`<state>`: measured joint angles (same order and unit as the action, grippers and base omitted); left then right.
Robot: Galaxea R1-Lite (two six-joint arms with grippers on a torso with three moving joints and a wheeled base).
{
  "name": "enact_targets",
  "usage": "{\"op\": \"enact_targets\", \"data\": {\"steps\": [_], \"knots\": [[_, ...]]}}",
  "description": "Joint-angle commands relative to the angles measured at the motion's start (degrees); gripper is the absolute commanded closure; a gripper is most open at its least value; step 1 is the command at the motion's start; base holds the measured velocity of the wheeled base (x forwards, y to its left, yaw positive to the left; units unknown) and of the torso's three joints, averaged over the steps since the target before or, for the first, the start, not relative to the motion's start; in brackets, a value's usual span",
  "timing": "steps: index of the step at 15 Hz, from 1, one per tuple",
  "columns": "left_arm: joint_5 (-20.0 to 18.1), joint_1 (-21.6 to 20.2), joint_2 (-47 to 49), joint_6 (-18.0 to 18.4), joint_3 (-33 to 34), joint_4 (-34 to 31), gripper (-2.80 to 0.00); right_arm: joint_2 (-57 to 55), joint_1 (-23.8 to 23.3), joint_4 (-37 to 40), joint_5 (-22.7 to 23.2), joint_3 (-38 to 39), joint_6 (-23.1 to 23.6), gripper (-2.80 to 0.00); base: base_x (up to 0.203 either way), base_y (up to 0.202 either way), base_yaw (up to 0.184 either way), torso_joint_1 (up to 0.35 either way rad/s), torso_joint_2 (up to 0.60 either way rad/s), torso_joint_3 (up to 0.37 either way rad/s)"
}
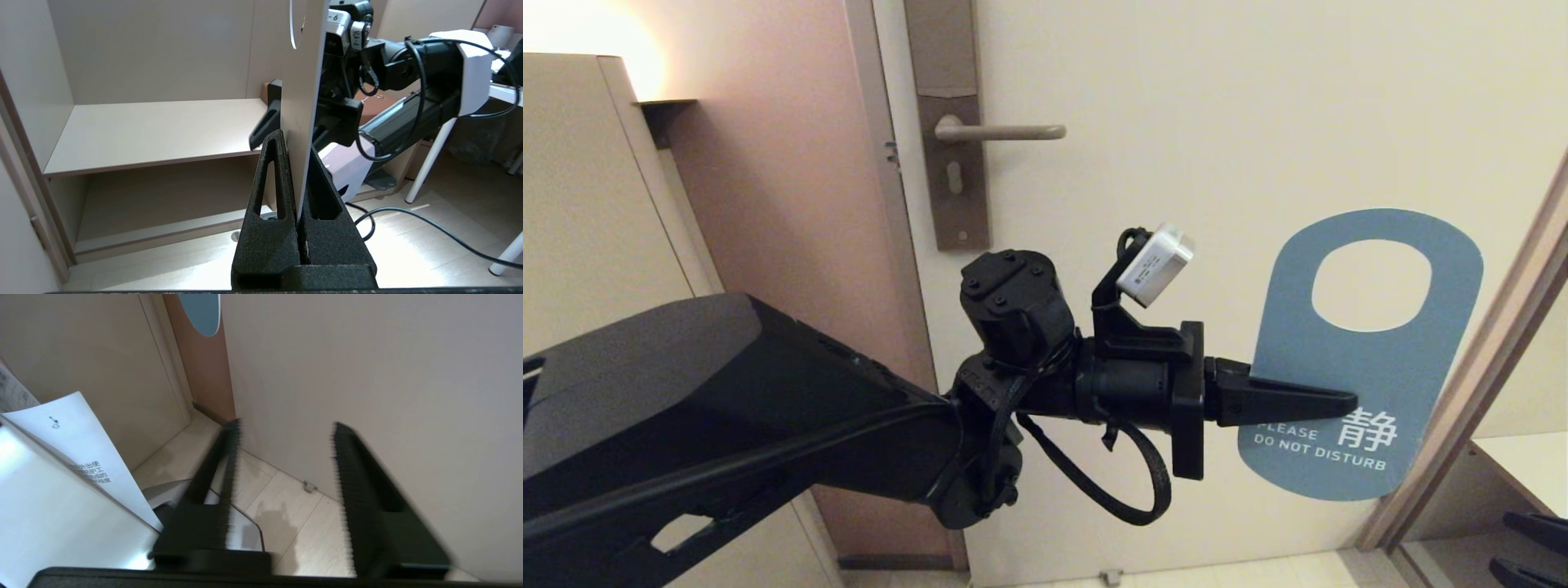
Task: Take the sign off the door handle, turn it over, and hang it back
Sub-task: Hand it to the other hand
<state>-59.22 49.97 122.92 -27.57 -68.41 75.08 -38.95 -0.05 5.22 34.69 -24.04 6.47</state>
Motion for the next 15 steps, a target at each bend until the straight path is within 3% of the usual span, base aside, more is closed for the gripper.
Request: {"op": "enact_targets", "data": {"steps": [1, 7, 11, 15], "knots": [[-0.4, -0.1, 0.5, -0.1, 0.0, 0.5, 0.00, -0.7, 0.0, 0.0, 0.1, 0.4, 0.4, -2.80, 0.000, 0.000, 0.000, 0.000, 0.00, 0.000], [-0.4, 0.0, 1.2, -0.3, 0.0, 2.2, 0.00, -3.5, 0.1, -0.9, 0.3, 0.1, 0.9, -2.80, 0.000, 0.000, 0.000, 0.000, 0.00, 0.000], [-0.1, 0.1, 1.3, -0.3, 0.0, 2.7, 0.00, -8.3, 7.3, -6.3, 0.1, 0.0, 0.9, -2.80, 0.000, 0.000, 0.000, 0.000, 0.00, 0.000], [-0.1, 0.3, 1.5, -0.3, -0.1, 3.0, 0.00, -14.3, 10.4, -13.8, -0.1, -0.1, 0.7, -2.80, 0.000, 0.000, 0.000, 0.000, 0.00, 0.000]]}}
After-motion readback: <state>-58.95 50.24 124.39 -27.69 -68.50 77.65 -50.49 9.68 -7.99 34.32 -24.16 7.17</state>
